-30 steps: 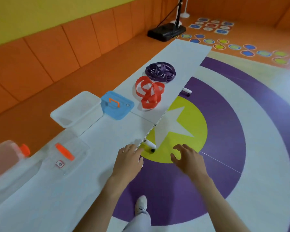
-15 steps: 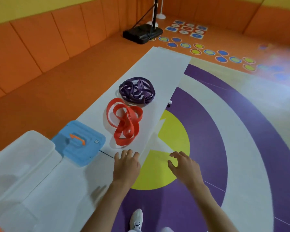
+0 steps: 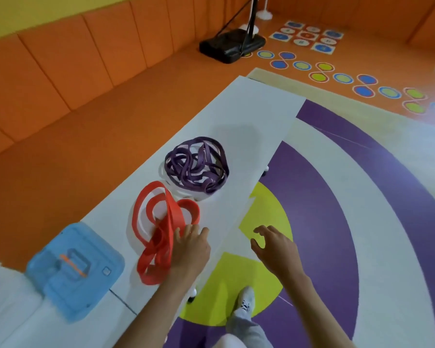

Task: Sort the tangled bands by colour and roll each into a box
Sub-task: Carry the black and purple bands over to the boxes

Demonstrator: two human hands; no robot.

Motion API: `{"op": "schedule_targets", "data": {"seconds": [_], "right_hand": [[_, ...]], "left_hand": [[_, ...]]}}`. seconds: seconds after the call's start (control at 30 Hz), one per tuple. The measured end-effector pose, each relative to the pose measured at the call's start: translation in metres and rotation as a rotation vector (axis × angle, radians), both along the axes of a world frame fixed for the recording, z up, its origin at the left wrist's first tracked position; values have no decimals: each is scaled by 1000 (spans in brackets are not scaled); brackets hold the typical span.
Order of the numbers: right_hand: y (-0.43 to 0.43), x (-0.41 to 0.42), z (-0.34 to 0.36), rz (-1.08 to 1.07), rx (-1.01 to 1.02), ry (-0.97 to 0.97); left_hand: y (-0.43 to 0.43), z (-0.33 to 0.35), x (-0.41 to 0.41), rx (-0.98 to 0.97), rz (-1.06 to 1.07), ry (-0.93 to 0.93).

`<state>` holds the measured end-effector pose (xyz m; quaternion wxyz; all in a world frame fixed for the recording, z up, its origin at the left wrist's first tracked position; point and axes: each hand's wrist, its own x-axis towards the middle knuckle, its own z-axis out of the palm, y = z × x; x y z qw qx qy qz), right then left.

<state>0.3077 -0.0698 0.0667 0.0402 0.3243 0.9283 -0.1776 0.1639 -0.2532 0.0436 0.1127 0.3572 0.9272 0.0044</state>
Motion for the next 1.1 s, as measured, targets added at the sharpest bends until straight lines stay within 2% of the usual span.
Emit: {"op": "schedule_targets", "data": {"seconds": [0.23,0.43,0.57,0.73,0.87,1.0,1.1], "right_hand": [[96,-104,-1,202,-28,1],[146,-204,-25,332,-108,-54],[164,-268,-55,363,-201,-102],[181,-333,-84,325,-305,-141],[195,-375,-100,216,-436,-167],[199,-409,-119,125,-678,-148],[197,-428,-131,4,-823,-93]], "left_hand": [[71,3,-71,-44,149,-21],[104,-6,-131,128,414,-181],[124,-20,-174,210,608,-141],[148,-41,-234,339,783,-194],[166,-60,-284,517,1026,-306],[166,-84,-310,424,1174,-314],[164,-100,-315,541,1299,-462]]}}
